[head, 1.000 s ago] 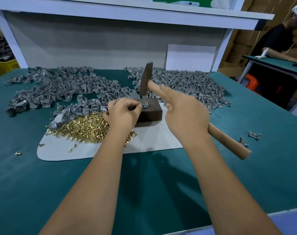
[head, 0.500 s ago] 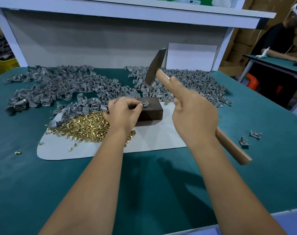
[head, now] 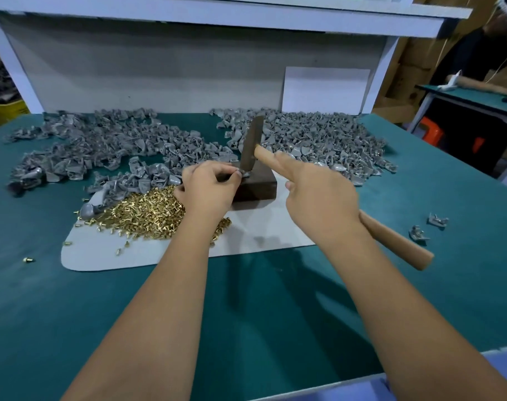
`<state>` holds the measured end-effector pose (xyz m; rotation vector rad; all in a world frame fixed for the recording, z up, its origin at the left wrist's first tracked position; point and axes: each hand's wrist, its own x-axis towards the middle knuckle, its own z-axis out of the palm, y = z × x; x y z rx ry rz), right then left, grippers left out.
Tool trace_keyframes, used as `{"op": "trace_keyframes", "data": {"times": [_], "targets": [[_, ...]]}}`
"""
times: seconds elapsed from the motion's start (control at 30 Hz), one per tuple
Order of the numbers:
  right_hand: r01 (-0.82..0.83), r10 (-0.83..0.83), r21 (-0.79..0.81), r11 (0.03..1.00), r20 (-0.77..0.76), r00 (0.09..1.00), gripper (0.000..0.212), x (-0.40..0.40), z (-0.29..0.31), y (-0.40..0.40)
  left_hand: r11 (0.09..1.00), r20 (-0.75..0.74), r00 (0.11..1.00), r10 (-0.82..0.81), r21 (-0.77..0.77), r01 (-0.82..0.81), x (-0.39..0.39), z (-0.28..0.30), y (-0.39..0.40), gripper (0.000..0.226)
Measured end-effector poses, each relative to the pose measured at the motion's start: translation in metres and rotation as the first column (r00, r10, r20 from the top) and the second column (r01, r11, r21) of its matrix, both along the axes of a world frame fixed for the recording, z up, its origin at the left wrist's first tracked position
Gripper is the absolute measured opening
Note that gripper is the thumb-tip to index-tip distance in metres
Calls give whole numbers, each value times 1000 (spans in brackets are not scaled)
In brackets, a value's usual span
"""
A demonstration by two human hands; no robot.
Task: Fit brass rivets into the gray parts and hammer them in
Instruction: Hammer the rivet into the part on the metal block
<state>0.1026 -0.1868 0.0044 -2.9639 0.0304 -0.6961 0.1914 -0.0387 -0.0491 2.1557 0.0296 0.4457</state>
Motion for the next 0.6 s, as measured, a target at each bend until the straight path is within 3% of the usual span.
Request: {"op": "trace_keyframes", "data": {"times": [0.2,0.33,0.43,0.6], "targets": [[45,-58,74,996,172,983,63,4,11,-5,1000,-5,1000,31,3,-31,2,0,-2,15],[-40,40,-18,999,7,999,62,5,-1,-2,1000,1,1000,8,-19,-8,-1,0,0,24],[-41,41,-10,999,31,999,58,12,10,-6,1000,-29,999,24,-18,-25,-1,2,-1,17],[36,-72,236,971,144,987,46,32,12,-8,1000,-21,1000,0,-20,-1,0,1,0,8]]}}
